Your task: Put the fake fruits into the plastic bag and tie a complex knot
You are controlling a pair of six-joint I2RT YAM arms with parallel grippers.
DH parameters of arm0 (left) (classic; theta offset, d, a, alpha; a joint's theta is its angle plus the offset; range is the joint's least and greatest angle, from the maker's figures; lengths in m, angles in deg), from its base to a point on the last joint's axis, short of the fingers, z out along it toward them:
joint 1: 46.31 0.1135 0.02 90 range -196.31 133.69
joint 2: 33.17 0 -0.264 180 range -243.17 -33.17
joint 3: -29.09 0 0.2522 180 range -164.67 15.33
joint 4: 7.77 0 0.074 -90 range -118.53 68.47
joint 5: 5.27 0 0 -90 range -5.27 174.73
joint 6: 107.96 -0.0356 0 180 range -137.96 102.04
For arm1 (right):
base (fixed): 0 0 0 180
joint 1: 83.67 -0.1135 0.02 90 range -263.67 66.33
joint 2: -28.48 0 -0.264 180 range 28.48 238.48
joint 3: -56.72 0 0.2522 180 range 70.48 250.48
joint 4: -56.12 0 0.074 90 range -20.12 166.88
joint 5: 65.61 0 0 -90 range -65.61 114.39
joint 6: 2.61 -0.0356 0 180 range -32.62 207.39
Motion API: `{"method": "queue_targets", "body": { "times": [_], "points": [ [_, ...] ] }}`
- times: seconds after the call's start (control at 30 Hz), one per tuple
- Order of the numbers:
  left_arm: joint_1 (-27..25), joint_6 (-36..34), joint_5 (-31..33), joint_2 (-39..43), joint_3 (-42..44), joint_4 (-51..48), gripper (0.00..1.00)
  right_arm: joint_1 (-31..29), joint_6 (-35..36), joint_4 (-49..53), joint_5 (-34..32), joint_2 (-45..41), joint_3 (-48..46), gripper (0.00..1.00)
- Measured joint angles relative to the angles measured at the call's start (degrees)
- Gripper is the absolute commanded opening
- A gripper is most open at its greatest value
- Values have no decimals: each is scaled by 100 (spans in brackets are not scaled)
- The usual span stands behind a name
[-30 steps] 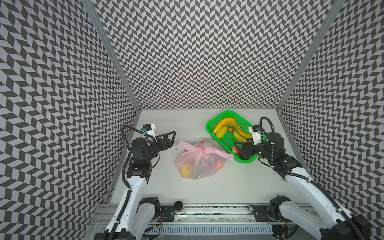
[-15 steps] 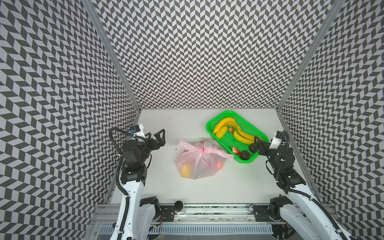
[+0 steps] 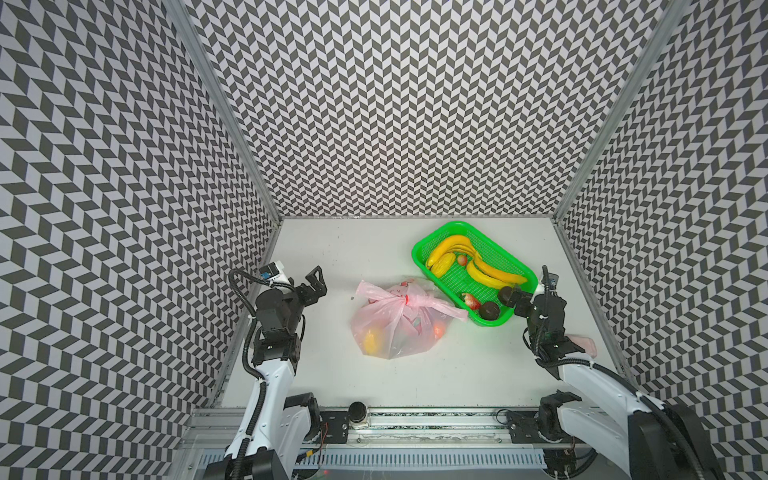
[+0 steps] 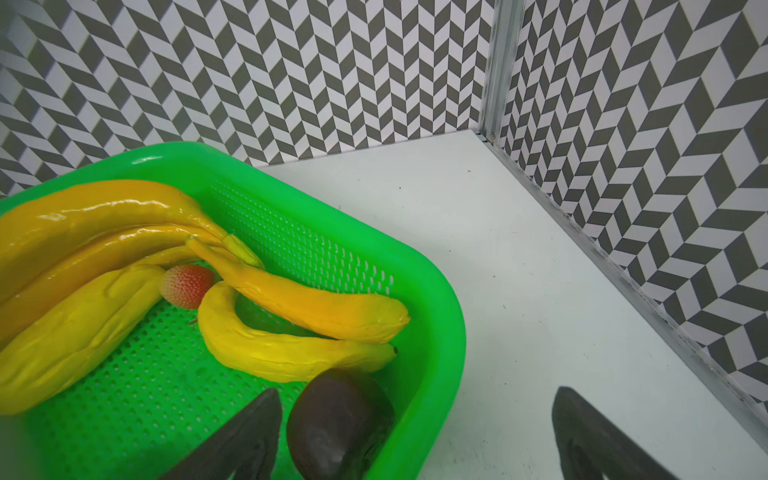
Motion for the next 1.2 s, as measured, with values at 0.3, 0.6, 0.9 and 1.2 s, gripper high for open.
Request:
{"method": "queue_targets", "body": {
  "times": [0.3, 0.6, 0.9, 1.2],
  "points": [
    [-2, -9, 437, -643, 11, 511, 100, -2, 605, -1416, 356, 811, -240, 99],
    [-79, -535, 1364, -1003, 28, 1016, 100, -37, 1220, -3178, 1158, 1462, -413, 99],
    [-201, -1351, 1633, -1665, 428, 1958, 100, -4, 1565, -4804, 1274, 2347, -754, 99],
    [-201, -1950, 1478, -2037, 863, 3112, 100, 343, 1408, -5490, 1499, 2844, -730, 99]
  ]
}}
